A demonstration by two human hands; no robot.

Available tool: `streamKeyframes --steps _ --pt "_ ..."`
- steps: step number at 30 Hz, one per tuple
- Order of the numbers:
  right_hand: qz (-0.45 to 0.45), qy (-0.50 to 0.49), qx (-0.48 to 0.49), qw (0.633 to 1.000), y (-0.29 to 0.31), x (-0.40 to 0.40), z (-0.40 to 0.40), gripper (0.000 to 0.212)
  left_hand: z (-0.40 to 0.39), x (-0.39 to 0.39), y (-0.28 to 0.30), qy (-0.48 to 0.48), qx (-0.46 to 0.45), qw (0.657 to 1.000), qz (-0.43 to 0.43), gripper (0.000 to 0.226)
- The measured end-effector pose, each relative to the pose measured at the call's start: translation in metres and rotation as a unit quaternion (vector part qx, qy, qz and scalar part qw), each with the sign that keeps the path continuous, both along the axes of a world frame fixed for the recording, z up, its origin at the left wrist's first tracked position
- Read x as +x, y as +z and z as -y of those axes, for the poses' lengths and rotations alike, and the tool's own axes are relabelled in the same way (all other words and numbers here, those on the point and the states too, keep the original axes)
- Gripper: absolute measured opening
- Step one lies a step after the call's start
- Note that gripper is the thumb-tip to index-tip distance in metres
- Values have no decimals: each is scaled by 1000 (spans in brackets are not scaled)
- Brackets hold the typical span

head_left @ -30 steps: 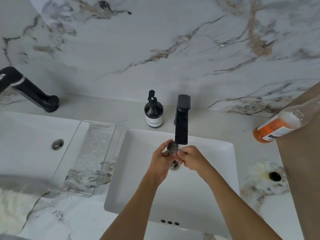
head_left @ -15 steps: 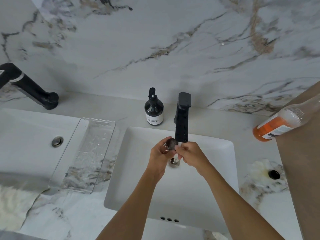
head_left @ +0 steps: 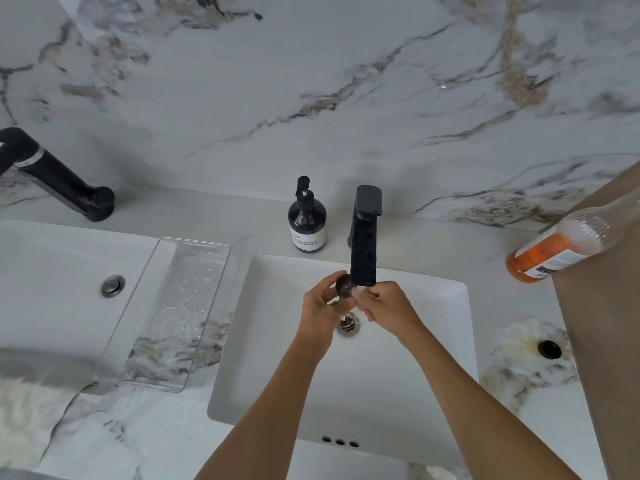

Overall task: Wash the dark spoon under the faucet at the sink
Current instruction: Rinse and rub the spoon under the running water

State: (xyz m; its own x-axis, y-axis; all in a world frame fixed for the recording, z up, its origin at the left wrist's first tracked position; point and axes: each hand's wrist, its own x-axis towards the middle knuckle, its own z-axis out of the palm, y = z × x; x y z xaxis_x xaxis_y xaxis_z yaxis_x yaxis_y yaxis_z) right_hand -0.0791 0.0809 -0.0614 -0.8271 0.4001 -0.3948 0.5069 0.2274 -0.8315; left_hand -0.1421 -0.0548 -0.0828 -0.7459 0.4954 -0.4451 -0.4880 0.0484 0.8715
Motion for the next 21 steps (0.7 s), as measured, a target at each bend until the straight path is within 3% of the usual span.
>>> streamKeyframes --steps 6,17,21 --pt "34 33 -59 997 3 4 -7 34 3 -3 0 -1 0 1000 22 54" --pt "-1 6 -16 1000 3 2 -3 47 2 -1 3 -5 10 1000 16 54" --pt "45 28 -84 995 6 5 -9 31 2 1 1 7 7 1000 29 53"
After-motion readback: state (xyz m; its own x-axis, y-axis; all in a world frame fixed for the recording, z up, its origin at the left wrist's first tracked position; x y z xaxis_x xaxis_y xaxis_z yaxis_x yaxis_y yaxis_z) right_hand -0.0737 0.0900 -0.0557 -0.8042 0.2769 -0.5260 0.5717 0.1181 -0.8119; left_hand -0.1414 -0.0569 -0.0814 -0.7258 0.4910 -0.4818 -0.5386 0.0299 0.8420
